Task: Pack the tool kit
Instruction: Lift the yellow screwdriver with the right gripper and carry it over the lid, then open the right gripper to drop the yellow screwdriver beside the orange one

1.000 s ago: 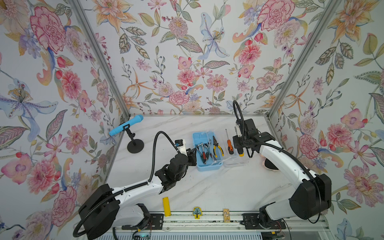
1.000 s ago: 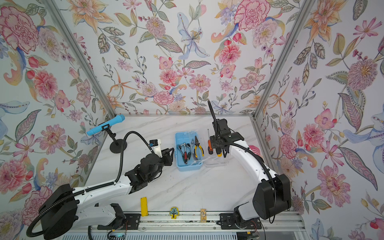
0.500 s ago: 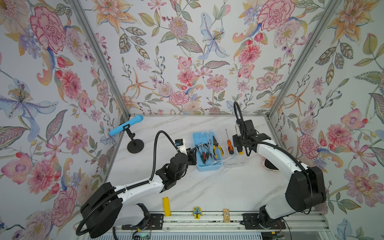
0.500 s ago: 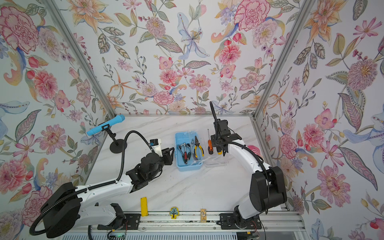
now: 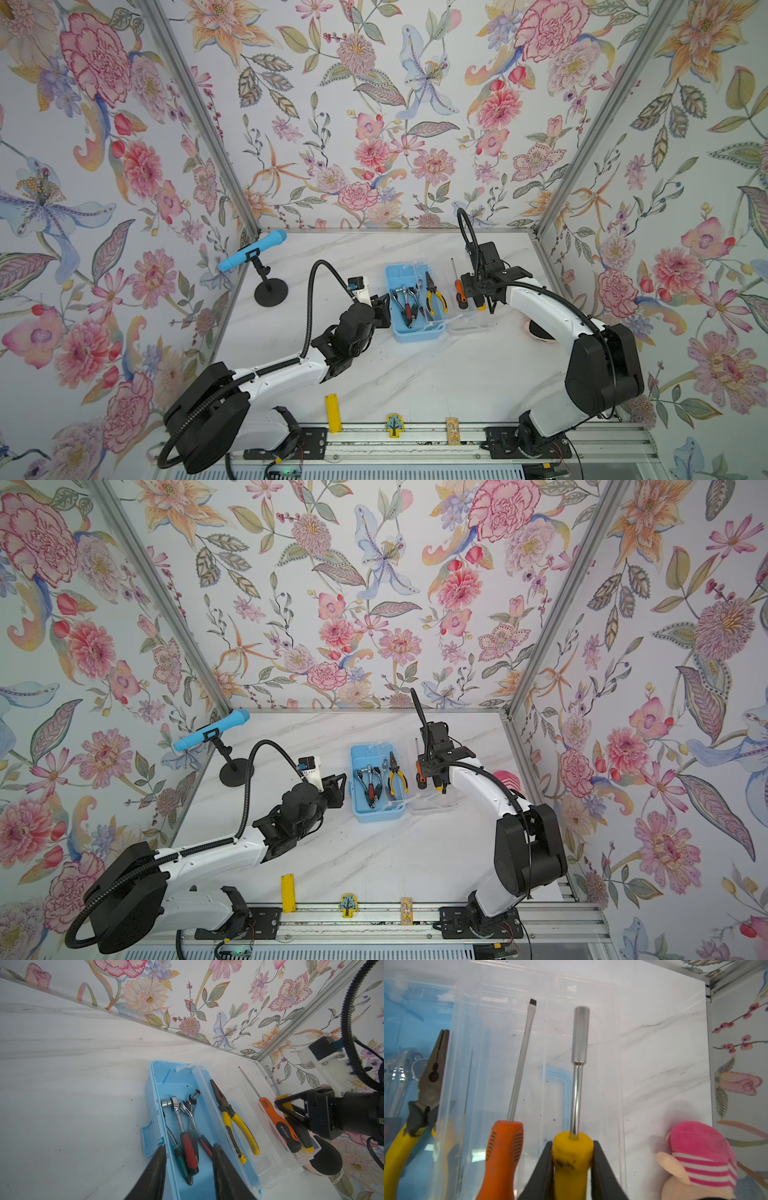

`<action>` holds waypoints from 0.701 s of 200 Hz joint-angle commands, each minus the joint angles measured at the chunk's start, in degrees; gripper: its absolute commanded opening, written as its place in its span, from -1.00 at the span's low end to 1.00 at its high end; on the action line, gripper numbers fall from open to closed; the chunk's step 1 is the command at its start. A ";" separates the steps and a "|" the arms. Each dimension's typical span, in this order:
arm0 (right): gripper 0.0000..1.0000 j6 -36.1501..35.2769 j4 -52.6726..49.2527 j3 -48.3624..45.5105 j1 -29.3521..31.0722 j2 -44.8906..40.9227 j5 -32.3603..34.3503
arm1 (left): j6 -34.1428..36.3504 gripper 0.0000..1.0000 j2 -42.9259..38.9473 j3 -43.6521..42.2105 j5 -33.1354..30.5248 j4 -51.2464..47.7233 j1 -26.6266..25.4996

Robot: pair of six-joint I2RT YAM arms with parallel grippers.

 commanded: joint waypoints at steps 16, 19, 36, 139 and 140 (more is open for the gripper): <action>-0.23 0.20 -3.72 2.08 0.76 0.59 -2.70 | 1.22 -0.19 0.57 1.44 1.25 1.23 1.25; -0.17 0.22 -3.88 2.27 0.71 0.52 -2.70 | 1.22 -0.19 0.56 1.49 1.32 1.14 1.37; 0.08 0.67 -4.53 2.85 0.73 -0.25 -2.53 | 1.54 -0.18 0.59 1.90 1.79 0.72 2.18; 0.08 27.14 7.56 -21.38 -3.28 -30.68 -14.80 | 10.69 0.13 10.95 16.28 6.78 -9.43 9.80; 0.08 27.40 7.61 -21.71 -3.32 -30.96 -14.77 | 10.75 0.13 11.12 16.42 6.87 -9.46 9.84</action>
